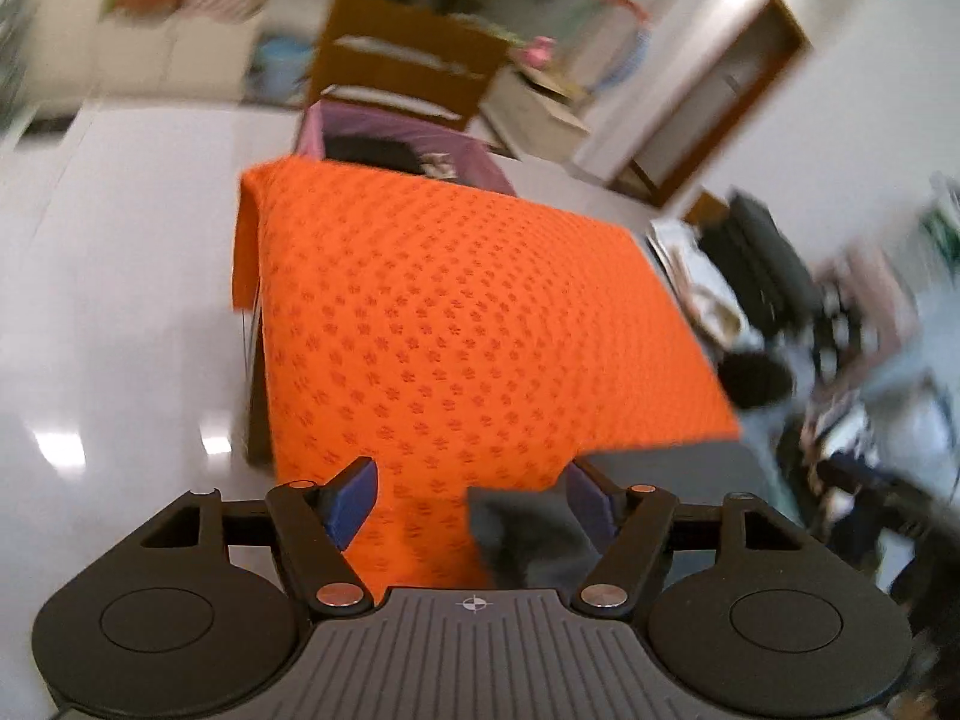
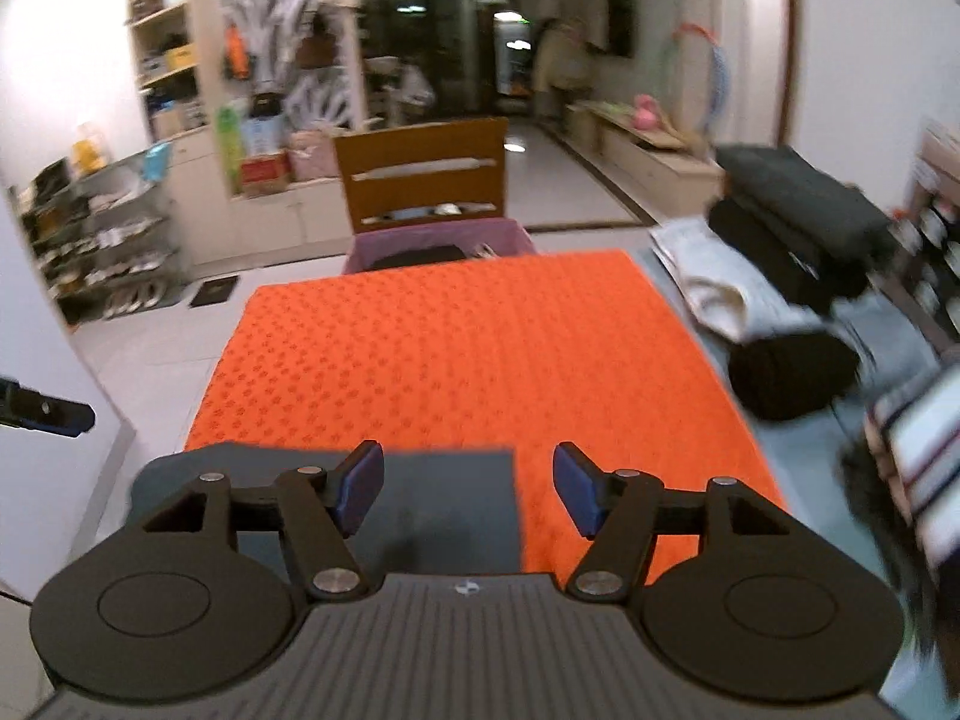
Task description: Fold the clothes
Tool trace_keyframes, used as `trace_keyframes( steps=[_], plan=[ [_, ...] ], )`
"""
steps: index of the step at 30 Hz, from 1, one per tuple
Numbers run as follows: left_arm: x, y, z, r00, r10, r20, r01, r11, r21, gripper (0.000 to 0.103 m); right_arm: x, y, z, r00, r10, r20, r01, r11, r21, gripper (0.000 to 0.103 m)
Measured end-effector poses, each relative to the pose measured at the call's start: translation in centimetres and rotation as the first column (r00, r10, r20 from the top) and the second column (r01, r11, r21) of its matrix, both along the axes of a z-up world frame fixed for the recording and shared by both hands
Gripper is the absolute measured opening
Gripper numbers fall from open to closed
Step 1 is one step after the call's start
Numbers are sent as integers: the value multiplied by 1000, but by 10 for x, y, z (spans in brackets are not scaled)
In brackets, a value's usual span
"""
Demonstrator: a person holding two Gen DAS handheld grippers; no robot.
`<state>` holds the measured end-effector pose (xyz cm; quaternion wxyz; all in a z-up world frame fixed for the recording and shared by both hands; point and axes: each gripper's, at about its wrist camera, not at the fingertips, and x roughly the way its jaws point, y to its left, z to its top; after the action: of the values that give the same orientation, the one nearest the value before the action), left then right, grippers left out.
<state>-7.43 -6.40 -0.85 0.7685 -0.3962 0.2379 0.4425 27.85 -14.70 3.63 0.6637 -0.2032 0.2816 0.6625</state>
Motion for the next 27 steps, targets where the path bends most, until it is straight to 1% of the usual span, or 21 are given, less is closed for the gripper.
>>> trace_keyframes(
  steps=[2, 4, 7, 9, 11, 15, 19, 23, 27],
  plan=[
    [-2, -6, 3, 998, -61, -34, 62, 998, 22, 73, -12, -21, 1, 999, -32, -6, 32, 999, -18, 70],
    [-6, -13, 6, 992, -116, -47, 117, 993, 30, 73, -31, -37, 0, 998, -57, -13, 57, 998, -35, 70],
    [-14, -26, 11, 977, -193, -87, 198, 978, 58, 73, -62, -58, -7, 997, -79, -10, 79, 995, -54, 70],
    [-18, -34, 14, 964, -239, -114, 248, 966, 77, 73, -83, -64, -12, 996, -84, -12, 84, 995, -61, 70],
    [-24, -40, 16, 954, -274, -123, 285, 955, 80, 73, -102, -65, -17, 996, -84, -8, 83, 994, -69, 70],
    [-35, -46, 21, 934, -328, -144, 343, 935, 93, 75, -132, -51, -24, 997, -60, 41, 63, 994, -87, 70],
    [-43, -41, 24, 917, -360, -170, 381, 918, 114, 77, -152, -26, -40, 994, -27, 102, 40, 991, -129, 70],
    [-47, -20, 24, 904, -388, -181, 411, 904, 114, 78, -161, 4, -58, 988, -10, 152, 37, 983, -177, 70],
    [-38, 12, 18, 885, -421, -199, 447, 888, 106, 78, -158, 39, -82, 990, -14, 139, 46, 973, -228, 70]
  ],
)
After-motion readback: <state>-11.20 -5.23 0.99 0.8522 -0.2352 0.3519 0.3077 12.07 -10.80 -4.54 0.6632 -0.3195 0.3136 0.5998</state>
